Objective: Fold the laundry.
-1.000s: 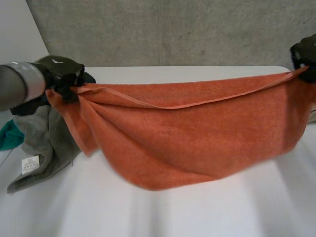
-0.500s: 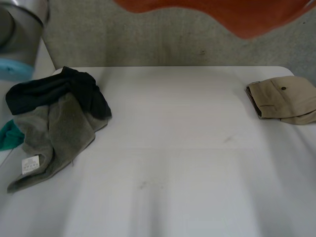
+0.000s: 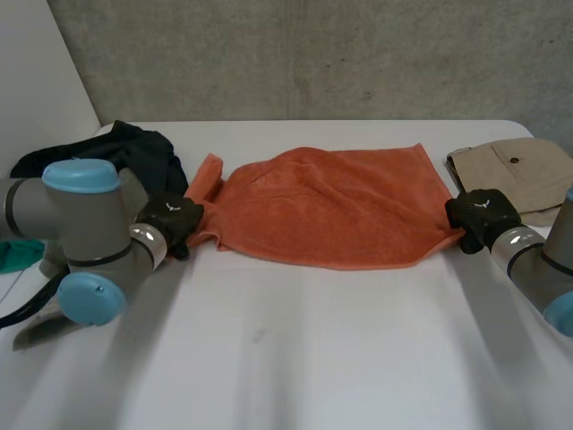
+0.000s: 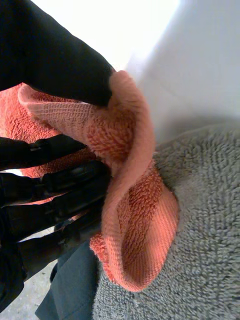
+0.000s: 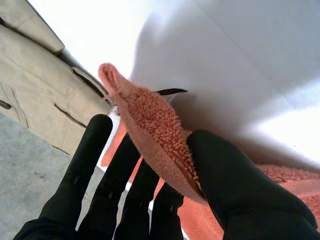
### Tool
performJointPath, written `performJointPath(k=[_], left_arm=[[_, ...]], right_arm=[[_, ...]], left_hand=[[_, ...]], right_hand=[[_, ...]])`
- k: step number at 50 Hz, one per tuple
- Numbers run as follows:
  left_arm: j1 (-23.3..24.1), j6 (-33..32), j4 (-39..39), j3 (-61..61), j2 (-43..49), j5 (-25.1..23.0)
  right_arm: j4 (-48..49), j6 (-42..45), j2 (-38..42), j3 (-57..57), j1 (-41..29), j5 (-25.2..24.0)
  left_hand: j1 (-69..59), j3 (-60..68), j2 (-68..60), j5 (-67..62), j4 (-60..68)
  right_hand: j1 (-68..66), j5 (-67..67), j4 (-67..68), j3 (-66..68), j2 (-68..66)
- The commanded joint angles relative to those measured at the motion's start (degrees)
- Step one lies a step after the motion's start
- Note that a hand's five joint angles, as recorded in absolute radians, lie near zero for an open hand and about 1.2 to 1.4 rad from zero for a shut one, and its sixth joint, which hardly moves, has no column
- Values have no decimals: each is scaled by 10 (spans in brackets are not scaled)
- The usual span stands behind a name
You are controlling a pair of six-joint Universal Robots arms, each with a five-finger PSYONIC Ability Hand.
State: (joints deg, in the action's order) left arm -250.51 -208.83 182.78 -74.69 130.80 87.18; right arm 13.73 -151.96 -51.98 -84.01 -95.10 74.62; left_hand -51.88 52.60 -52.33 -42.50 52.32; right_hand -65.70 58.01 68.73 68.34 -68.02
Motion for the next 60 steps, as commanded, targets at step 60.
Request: performJointPath(k=[60], left_arm=[[-8,-187,-284,134,-125,21]], right_arm=[[-357,398,-150,68,106,3]], left_hand=[[-281,274,-277,-275,277]], right_hand=[[-143,120,113,117,-120]])
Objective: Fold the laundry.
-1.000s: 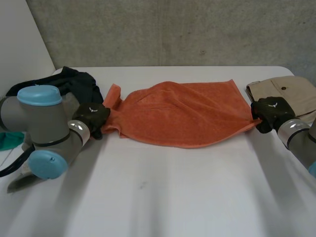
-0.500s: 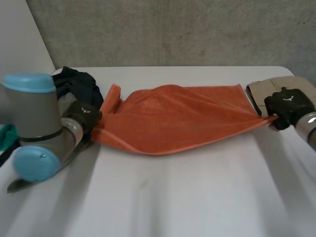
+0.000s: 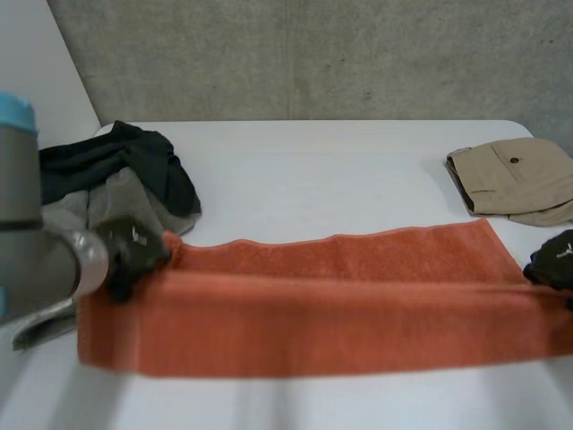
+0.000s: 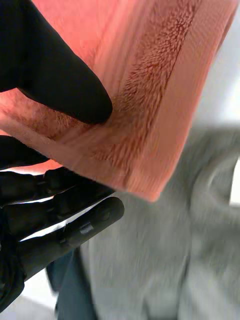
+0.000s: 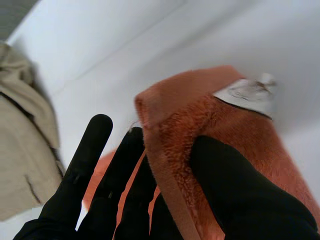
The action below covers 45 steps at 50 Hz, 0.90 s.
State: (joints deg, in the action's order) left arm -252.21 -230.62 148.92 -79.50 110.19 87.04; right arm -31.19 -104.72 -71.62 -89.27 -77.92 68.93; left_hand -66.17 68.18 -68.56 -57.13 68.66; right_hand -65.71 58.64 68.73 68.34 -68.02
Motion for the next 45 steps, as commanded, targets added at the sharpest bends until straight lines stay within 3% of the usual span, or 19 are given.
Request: performJointPath(k=[1,5,6,7,10,14,19,27,34,38,45], left_arm=[[10,36,63,209,85,21],[9,86,154,327,85,16],[8,116,207,358,79,17],[6,132,232,369,76,18],[-3,196,345,389,58,21],[-10,265,451,391,51,26],[-15,304,459,381,57,41],[-29,324,448,307,75,39],[-22,323,451,204,105,-13],[-22,307,447,149,126,-39],[-21,227,425,40,116,-32]], right_arm=[[107,-93,49,141,-71,63],[212,-233,53,261,-94,78],[240,-269,53,281,-96,80],[298,-339,51,310,-97,84],[423,-468,39,325,-94,88],[556,-563,7,311,-94,88],[577,-558,5,295,-98,87],[525,-517,39,280,-116,84],[489,-502,85,229,-122,77],[484,-494,119,186,-124,72],[467,-430,140,100,-114,67]], left_hand=[[-138,118,-114,-129,113],[-138,118,-114,-129,113],[-138,118,-114,-129,113],[-138,118,-114,-129,113],[-138,118,-114,-129,113],[-138,118,-114,-129,113],[-138,118,-114,-129,113],[-138,118,-114,-129,113],[-138,118,-114,-129,113],[-138,118,-114,-129,113],[-138,118,-114,-129,113]], right_hand=[[-143,114,113,117,-120],[-143,114,113,117,-120],[-143,114,113,117,-120],[-143,114,113,117,-120],[-143,114,113,117,-120],[-143,114,113,117,-120],[-143,114,113,117,-120],[-143,114,113,117,-120],[-143,114,113,117,-120],[-143,114,113,117,-120],[-143,114,113,117,-120]])
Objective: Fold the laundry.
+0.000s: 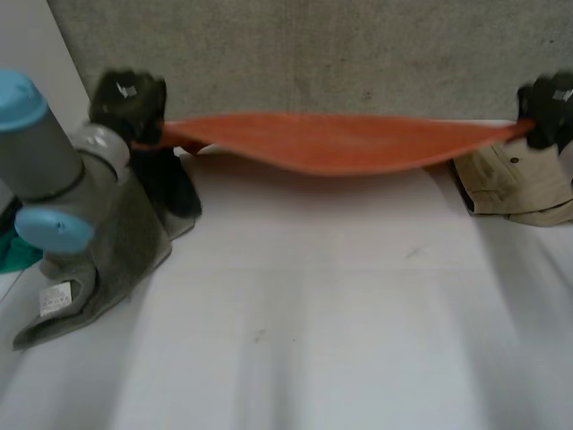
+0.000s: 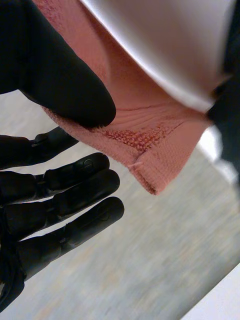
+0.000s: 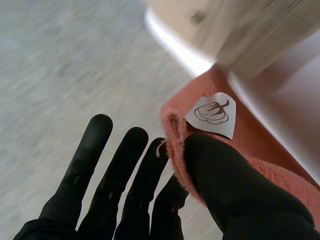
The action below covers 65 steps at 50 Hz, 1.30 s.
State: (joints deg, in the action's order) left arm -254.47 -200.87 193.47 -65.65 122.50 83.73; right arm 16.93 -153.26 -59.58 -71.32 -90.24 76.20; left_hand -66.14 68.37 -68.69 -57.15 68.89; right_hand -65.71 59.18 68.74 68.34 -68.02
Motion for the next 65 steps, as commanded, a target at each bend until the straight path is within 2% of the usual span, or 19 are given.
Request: performJointPath(k=[1,7,14,18,19,23,27,33,37,43,49,55,61,65], left_arm=[[1,-82,-24,-112,-13,1],[4,-158,-76,-225,-91,2],[-1,-192,-164,-313,-206,4],[-9,-196,-258,-356,-275,4],[-11,-196,-304,-366,-299,3],[-10,-199,-406,-384,-348,-1],[-1,-203,-468,-382,-368,-15],[9,-202,-422,-346,-351,-32],[14,-203,-375,-292,-283,-24],[35,-193,-337,-181,-166,13],[55,-184,-332,-63,-52,62],[66,-182,-334,43,33,100],[73,-181,-339,167,123,123],[85,-181,-348,227,163,131]], right_arm=[[-19,64,17,-89,13,-8],[-87,152,-53,-165,48,-33],[-223,271,-165,-223,110,-67],[-329,356,-225,-247,167,-90],[-372,391,-245,-257,189,-101],[-463,478,-275,-276,242,-141],[-506,538,-280,-284,273,-193],[-480,512,-248,-269,269,-219],[-437,453,-193,-230,227,-210],[-368,351,-122,-154,163,-138],[-267,273,-53,-86,117,-110],[-162,228,9,-37,86,-97],[-68,198,83,22,53,-27],[-49,198,119,53,38,-13]], left_hand=[[-139,116,-113,-129,111],[-139,116,-113,-129,111],[-139,116,-113,-129,111],[-139,116,-113,-129,111],[-139,116,-113,-129,111],[-139,116,-113,-129,111],[-139,116,-113,-129,111],[-139,116,-113,-129,111],[-139,116,-113,-129,111],[-139,116,-113,-129,111],[-139,116,-113,-129,111],[-139,116,-113,-129,111],[-139,116,-113,-129,111],[-139,116,-113,-129,111]], right_hand=[[-143,108,113,117,-120],[-143,108,113,117,-120],[-143,108,113,117,-120],[-143,108,113,117,-120],[-143,108,113,117,-120],[-143,108,113,117,-120],[-143,108,113,117,-120],[-143,108,113,117,-120],[-143,108,113,117,-120],[-143,108,113,117,-120],[-143,108,113,117,-120],[-143,108,113,117,-120],[-143,108,113,117,-120],[-143,108,113,117,-120]])
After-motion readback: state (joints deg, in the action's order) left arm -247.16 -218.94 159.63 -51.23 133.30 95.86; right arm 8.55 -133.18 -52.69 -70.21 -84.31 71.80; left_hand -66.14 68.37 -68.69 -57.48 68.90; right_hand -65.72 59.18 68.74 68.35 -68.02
